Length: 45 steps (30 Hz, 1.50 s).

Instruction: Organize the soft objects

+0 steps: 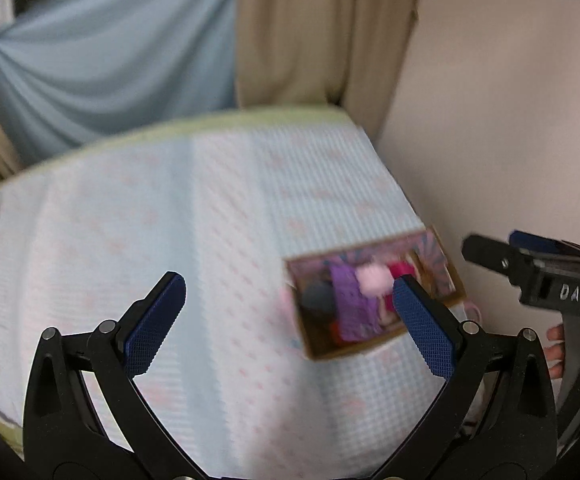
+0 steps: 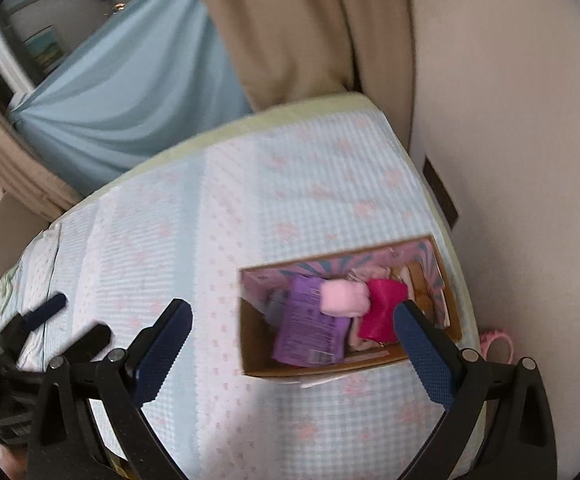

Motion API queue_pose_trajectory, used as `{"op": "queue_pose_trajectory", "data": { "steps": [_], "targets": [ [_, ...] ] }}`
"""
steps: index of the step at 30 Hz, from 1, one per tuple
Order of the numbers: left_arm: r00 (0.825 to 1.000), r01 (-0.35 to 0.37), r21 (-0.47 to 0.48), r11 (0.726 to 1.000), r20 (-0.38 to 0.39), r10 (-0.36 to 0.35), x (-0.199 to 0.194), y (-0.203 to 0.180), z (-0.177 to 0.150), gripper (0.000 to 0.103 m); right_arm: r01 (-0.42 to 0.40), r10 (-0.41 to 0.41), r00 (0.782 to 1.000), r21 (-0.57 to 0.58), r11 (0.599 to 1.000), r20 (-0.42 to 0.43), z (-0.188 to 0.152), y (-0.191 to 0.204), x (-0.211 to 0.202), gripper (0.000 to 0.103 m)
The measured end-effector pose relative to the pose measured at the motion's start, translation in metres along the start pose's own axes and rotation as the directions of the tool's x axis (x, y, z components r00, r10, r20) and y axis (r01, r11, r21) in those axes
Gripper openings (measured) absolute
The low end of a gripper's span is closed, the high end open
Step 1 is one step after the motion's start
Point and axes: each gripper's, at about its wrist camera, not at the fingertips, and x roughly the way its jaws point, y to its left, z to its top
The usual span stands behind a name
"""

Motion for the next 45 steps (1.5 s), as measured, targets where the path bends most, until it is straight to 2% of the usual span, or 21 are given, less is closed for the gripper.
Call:
{"op": "queue_pose_trajectory", "data": {
  "steps": [4,10,16,20,25,32,45],
  "targets": [
    [0.99,-0.06,-0.019,0.998,0.123,0.062,-0.062,0.031,0.006,0.103,0.007,0.0,0.997,-0.082,0.997,0.074,-0.001,0.045,-0.045,0.1],
    [0.965,-0.103,-0.076,0.992,0.236,0.118,-0.127,0.065,-0.002,0.103,0.049,-0.005,0.976,-0.198,0.979,0.218,-0.013,0.106,-0.108,0.1],
    [0.945,-0.097,-0.13,0.987,0.301,0.132,-0.167,0.088,-0.016,0.103,0.082,-0.008,0.951,-0.225,0.971,0.31,-0.028,0.138,-0.145,0.1],
    [0.931,-0.123,-0.132,0.984,0.329,0.161,-0.187,0.094,-0.029,0.103,0.085,-0.003,0.939,-0.225,0.971,0.344,-0.038,0.146,-0.158,0.1],
    [0.922,-0.132,-0.128,0.983,0.349,0.169,-0.196,0.094,-0.039,0.103,0.109,-0.013,0.917,-0.22,0.969,0.4,-0.05,0.152,-0.169,0.1],
    [0.919,-0.127,-0.12,0.985,0.359,0.162,-0.199,0.09,-0.042,0.103,0.142,-0.039,0.898,-0.206,0.968,0.438,-0.056,0.154,-0.176,0.1],
    [0.911,-0.129,-0.122,0.984,0.378,0.166,-0.204,0.091,-0.044,0.103,0.151,-0.043,0.885,-0.199,0.968,0.464,-0.061,0.155,-0.183,0.1]
  ]
}}
